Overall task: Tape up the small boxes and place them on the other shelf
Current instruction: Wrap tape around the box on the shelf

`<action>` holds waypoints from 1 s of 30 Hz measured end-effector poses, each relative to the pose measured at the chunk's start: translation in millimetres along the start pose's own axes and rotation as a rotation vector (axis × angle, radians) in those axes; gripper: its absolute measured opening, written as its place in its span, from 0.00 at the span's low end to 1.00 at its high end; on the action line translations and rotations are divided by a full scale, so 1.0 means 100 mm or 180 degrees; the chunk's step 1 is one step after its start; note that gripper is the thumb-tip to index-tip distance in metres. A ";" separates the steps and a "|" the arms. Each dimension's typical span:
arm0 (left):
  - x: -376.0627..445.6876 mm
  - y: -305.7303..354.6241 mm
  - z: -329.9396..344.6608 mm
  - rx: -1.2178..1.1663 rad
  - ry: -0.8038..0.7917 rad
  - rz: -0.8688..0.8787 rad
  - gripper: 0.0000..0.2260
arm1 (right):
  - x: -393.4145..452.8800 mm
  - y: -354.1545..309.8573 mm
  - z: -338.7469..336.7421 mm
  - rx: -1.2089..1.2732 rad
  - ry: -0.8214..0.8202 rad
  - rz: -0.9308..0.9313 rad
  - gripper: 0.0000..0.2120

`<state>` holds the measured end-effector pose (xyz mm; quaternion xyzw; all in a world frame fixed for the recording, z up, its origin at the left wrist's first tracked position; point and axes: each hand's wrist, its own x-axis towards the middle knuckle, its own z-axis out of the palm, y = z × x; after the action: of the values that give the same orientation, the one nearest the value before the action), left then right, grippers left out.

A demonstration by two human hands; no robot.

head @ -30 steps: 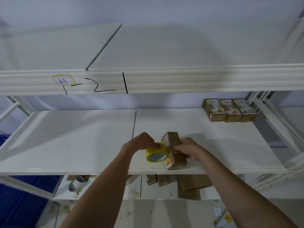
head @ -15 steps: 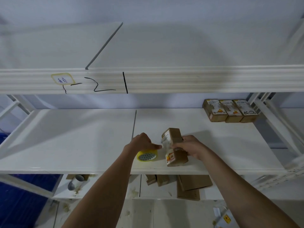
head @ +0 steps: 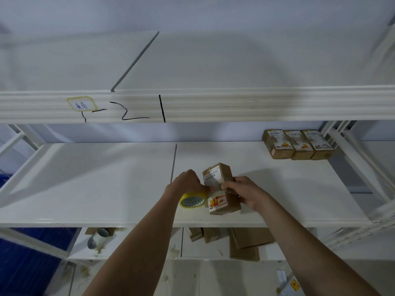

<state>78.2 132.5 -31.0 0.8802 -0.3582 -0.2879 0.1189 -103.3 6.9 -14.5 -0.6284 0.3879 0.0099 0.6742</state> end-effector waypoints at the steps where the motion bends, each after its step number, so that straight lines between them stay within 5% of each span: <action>1: 0.00 0.03 -0.01 0.0038 0.0045 0.0022 0.24 | -0.01 -0.02 0.01 0.0022 -0.0003 0.0007 0.18; 8: 0.00 0.22 -0.04 0.0299 0.0121 0.0181 0.22 | -0.06 -0.15 0.20 -0.0240 0.0349 -0.0140 0.19; 30: -0.14 -0.18 -0.11 -0.0965 -0.0493 0.0143 0.19 | -0.01 -0.13 -0.01 -0.0708 0.0382 0.0107 0.21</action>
<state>86.2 154.8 -23.8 0.8191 -0.3383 -0.4029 0.2287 -98.2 4.0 -3.3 -0.6922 0.4346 0.0265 0.5756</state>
